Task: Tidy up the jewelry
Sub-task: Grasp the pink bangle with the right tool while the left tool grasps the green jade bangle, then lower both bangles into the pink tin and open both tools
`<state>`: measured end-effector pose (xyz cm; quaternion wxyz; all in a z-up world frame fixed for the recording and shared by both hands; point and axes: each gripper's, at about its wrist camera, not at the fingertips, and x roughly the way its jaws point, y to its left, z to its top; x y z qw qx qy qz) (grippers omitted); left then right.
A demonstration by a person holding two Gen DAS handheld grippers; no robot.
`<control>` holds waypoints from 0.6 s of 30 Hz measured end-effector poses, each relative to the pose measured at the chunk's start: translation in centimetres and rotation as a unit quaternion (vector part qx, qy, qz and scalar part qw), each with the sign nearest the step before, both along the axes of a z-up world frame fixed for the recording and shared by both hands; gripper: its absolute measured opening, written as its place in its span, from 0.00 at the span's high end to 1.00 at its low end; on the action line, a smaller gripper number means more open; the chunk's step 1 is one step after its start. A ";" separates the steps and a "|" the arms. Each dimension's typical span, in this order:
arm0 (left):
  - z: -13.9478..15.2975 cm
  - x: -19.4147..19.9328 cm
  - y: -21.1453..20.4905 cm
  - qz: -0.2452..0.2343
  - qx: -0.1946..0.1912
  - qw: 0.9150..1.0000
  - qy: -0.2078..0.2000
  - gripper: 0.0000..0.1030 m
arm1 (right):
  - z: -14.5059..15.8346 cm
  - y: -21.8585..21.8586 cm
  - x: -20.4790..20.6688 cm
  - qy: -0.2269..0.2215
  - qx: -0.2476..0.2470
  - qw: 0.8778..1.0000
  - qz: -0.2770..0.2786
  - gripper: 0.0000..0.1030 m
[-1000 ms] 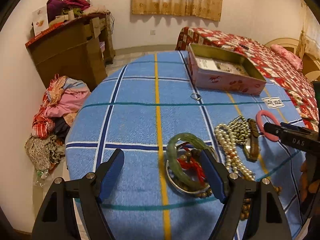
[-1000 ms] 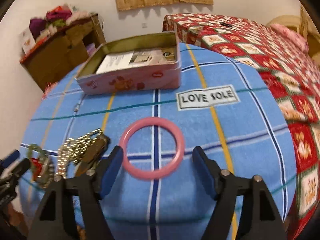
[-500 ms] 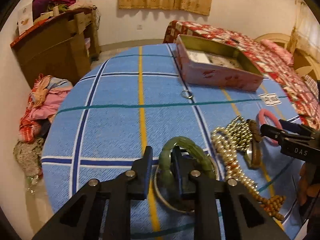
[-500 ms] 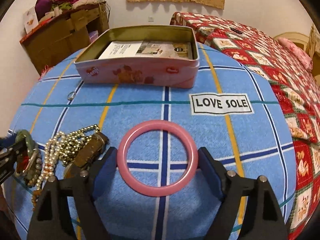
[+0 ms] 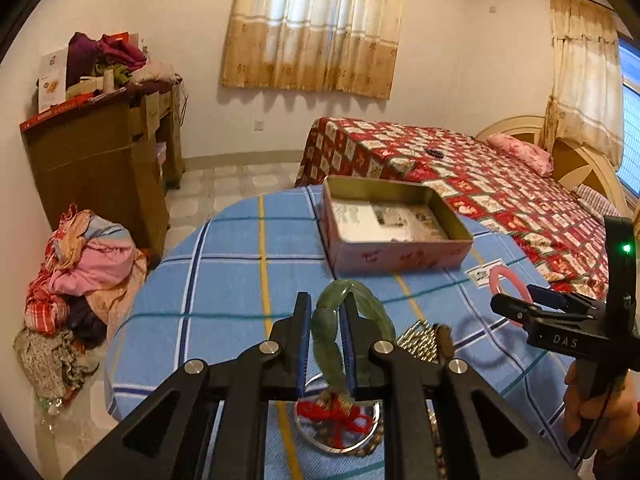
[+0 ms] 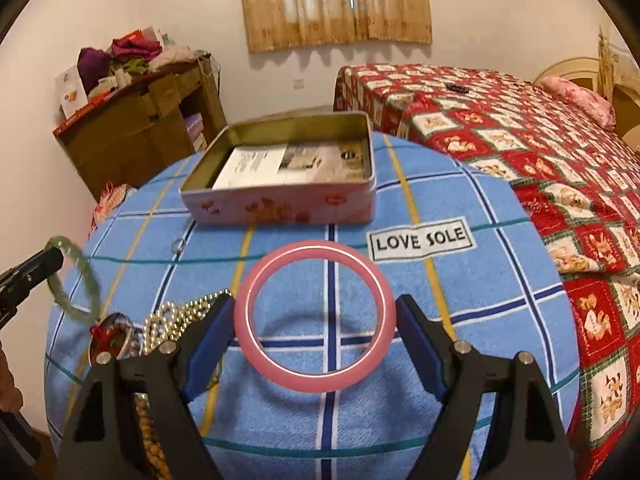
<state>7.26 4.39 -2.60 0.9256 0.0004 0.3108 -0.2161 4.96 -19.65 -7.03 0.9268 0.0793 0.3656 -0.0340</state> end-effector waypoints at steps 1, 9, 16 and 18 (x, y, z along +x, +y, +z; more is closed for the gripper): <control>0.2 0.3 -0.3 -0.004 -0.003 1.000 -0.001 0.86 | 0.4 -0.2 0.3 -0.004 0.004 1.000 0.000 0.19; 1.2 4.6 -3.8 -0.020 -0.030 0.999 -0.018 0.86 | 3.4 -0.8 5.3 -0.056 -0.016 0.998 -0.007 0.19; -0.2 10.8 -8.2 -0.036 -0.026 0.999 -0.021 0.86 | 1.5 -2.1 11.6 -0.052 -0.002 0.998 -0.025 0.19; -0.8 12.2 -9.0 -0.039 -0.024 0.999 -0.015 0.86 | 0.9 -2.5 12.6 -0.048 0.007 0.998 -0.027 0.19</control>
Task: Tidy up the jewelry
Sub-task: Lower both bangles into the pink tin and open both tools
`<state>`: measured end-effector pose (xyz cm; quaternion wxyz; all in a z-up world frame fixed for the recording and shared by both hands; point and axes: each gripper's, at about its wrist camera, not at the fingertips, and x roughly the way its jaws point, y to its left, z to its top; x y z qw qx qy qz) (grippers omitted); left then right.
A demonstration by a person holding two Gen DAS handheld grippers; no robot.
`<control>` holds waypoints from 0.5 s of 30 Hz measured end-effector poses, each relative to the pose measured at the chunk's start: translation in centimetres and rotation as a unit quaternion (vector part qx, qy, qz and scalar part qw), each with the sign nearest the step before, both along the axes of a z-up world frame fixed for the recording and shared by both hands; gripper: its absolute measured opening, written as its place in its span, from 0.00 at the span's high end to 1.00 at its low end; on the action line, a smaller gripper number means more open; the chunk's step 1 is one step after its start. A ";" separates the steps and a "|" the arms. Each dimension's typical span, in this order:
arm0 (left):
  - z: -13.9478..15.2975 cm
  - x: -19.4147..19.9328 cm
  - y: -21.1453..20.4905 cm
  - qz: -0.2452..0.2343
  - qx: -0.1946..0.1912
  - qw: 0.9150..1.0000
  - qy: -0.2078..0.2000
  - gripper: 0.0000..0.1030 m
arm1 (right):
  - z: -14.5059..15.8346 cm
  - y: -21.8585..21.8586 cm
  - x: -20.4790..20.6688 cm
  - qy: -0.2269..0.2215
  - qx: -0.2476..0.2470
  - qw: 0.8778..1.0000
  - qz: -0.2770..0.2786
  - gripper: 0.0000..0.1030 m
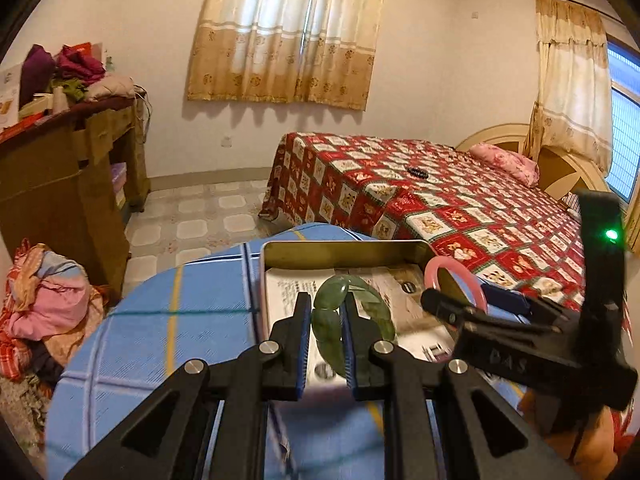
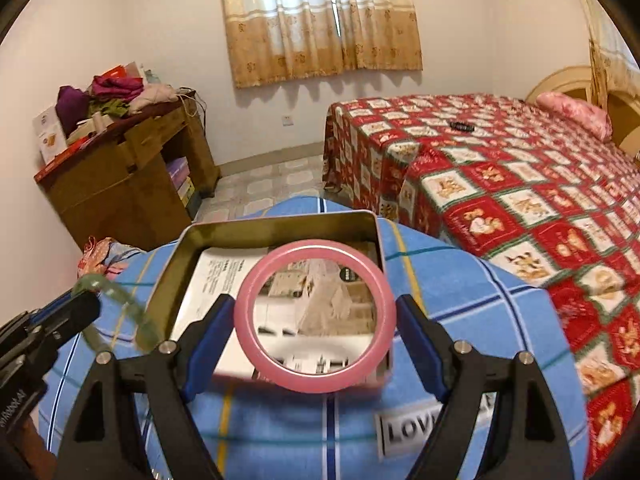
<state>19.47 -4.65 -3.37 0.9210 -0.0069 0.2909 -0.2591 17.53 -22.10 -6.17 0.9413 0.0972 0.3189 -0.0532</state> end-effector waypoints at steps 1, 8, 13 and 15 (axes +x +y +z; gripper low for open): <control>-0.4 0.7 -0.5 0.000 0.004 1.000 0.003 0.86 | -0.2 0.0 0.2 0.001 0.003 1.000 0.000 0.19; -2.6 2.7 -2.3 -0.001 0.039 0.999 0.017 0.86 | -1.2 0.5 0.6 -0.006 -0.033 0.999 -0.003 0.19; -2.7 2.9 -2.2 0.012 0.051 0.999 0.013 0.86 | -1.2 1.7 1.3 -0.009 -0.074 0.997 0.003 0.19; -2.8 3.3 -2.1 0.023 0.052 0.998 0.018 0.86 | -0.9 2.4 1.0 -0.022 -0.097 0.995 0.006 0.19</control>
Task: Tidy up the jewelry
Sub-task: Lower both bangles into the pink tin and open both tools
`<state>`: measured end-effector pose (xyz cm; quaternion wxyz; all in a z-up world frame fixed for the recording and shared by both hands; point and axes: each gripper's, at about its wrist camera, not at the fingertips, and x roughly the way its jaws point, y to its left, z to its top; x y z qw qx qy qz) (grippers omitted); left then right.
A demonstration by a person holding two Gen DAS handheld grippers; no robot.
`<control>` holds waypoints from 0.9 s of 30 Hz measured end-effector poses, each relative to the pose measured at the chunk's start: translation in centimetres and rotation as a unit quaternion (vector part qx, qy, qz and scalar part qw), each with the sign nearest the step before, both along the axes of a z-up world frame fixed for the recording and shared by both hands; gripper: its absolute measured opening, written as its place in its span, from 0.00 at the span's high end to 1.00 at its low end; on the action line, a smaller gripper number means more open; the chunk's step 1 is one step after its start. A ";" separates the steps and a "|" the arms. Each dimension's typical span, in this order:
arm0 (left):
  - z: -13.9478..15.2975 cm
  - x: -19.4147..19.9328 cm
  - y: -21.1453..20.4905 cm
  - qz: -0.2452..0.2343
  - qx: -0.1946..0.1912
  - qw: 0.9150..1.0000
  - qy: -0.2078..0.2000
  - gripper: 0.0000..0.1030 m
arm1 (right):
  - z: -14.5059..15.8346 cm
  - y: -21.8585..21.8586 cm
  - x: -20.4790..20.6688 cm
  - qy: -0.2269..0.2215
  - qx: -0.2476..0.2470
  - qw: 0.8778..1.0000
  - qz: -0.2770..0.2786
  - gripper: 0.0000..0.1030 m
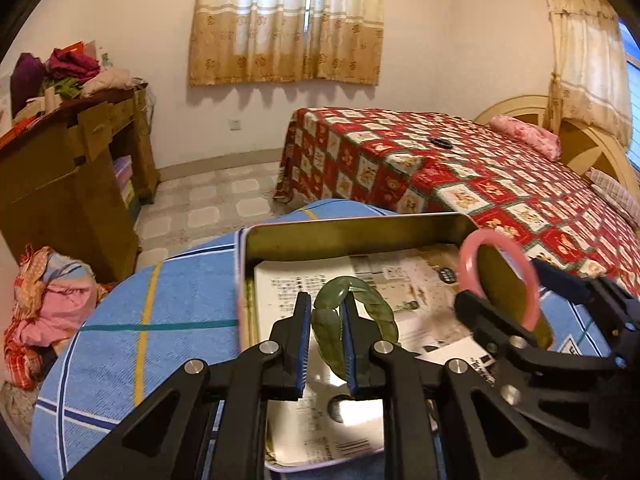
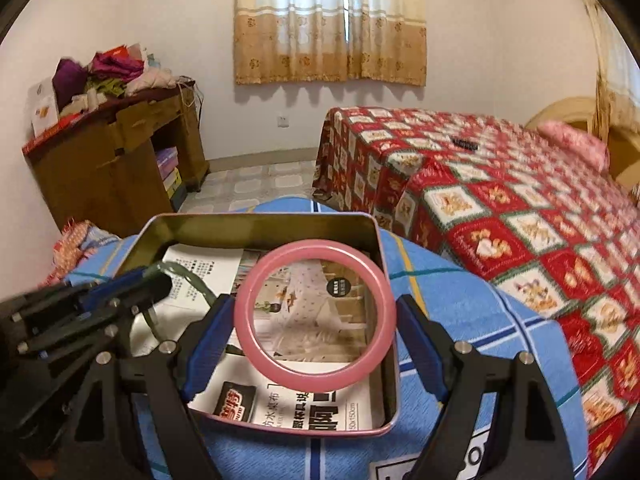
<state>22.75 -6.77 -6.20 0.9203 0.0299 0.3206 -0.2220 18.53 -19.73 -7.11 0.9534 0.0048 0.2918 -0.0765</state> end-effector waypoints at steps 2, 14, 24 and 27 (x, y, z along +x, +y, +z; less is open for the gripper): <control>-0.4 0.5 0.5 0.012 -0.007 1.000 0.017 0.86 | 0.4 0.7 -0.2 -0.011 -0.020 1.000 0.008 0.18; 0.0 0.4 0.5 0.038 -0.008 0.999 0.005 0.61 | -0.5 -1.3 0.5 0.005 0.062 0.998 0.025 0.18; 2.9 -2.8 3.5 0.064 0.005 0.998 -0.006 0.46 | 1.9 -2.0 -2.2 -0.029 0.102 0.994 0.003 0.12; 3.3 -5.0 5.4 0.068 0.018 0.997 -0.007 0.46 | 2.3 -1.6 -4.1 -0.019 0.097 0.995 0.001 0.12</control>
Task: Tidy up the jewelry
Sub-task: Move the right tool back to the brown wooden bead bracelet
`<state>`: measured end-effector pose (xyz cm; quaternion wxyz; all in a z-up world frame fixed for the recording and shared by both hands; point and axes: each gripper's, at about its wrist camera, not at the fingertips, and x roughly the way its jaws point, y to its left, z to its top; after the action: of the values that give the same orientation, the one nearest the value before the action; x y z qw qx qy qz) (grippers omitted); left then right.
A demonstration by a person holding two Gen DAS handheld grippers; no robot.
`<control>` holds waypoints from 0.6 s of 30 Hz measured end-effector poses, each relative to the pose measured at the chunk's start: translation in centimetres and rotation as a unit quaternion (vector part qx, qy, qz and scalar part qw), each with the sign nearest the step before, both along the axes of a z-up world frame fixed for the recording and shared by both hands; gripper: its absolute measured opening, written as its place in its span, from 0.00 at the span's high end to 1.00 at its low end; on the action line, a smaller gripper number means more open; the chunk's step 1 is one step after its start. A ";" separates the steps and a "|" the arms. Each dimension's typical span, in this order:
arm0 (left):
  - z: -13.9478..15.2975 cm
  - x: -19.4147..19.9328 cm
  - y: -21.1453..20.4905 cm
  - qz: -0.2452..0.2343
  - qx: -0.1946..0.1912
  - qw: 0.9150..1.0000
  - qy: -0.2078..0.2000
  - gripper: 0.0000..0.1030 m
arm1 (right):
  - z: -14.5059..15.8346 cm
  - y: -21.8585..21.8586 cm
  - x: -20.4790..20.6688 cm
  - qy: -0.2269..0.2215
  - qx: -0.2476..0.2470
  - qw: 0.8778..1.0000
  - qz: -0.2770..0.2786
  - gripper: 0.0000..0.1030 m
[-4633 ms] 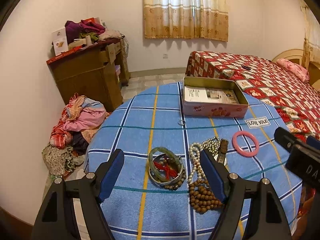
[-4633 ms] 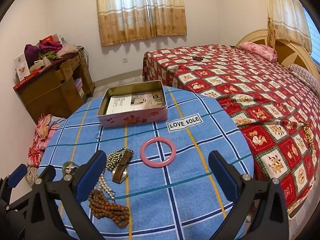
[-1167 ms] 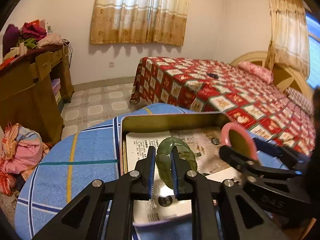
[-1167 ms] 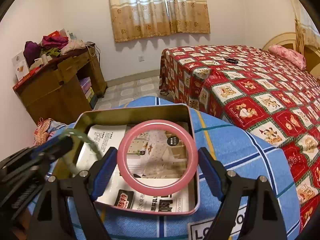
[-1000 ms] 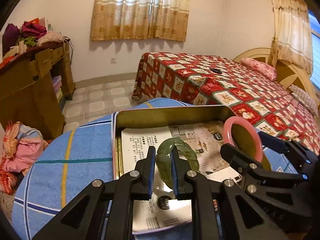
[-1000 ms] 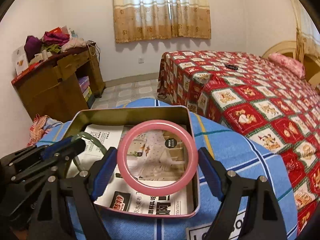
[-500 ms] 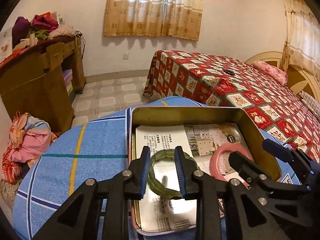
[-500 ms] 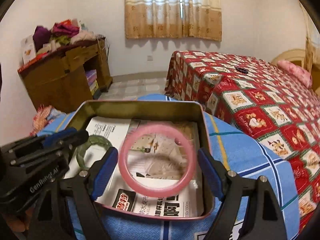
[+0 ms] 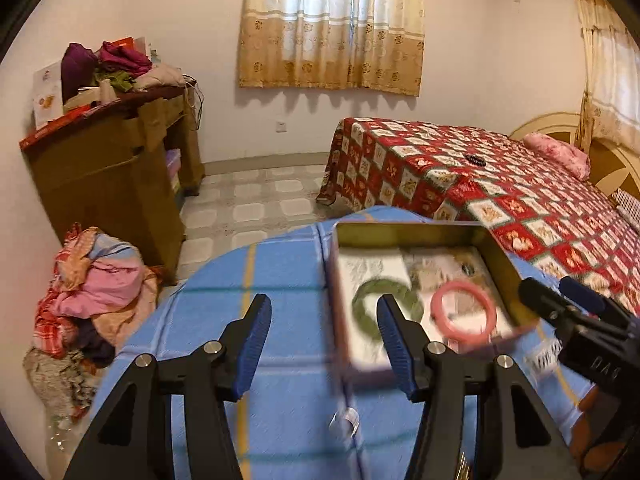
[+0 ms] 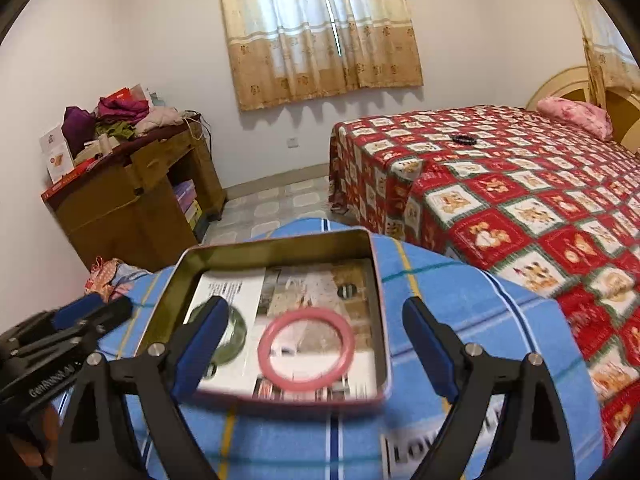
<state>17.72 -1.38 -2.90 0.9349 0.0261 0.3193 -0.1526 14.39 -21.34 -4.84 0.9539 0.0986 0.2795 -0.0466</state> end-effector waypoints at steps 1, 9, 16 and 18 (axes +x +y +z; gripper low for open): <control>0.0 -0.9 0.6 -0.001 0.006 1.000 0.001 0.46 | 0.0 0.1 -0.9 0.004 0.000 1.000 0.001 0.12; -1.6 -6.9 4.8 0.029 0.029 0.999 0.026 0.46 | -2.2 1.0 -6.9 0.065 0.017 0.998 0.015 0.12; -3.6 -10.4 6.3 0.043 0.024 0.997 0.055 0.46 | -4.2 2.4 -9.7 0.101 0.033 0.994 0.031 0.16; -3.8 -11.1 6.6 0.041 0.026 0.997 0.058 0.46 | -4.2 2.8 -10.3 0.102 0.031 0.994 0.037 0.17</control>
<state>6.59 5.25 -6.72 0.9191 0.0281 0.3781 -0.1073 4.06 -18.55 -9.07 0.9180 0.1128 0.3800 -0.0121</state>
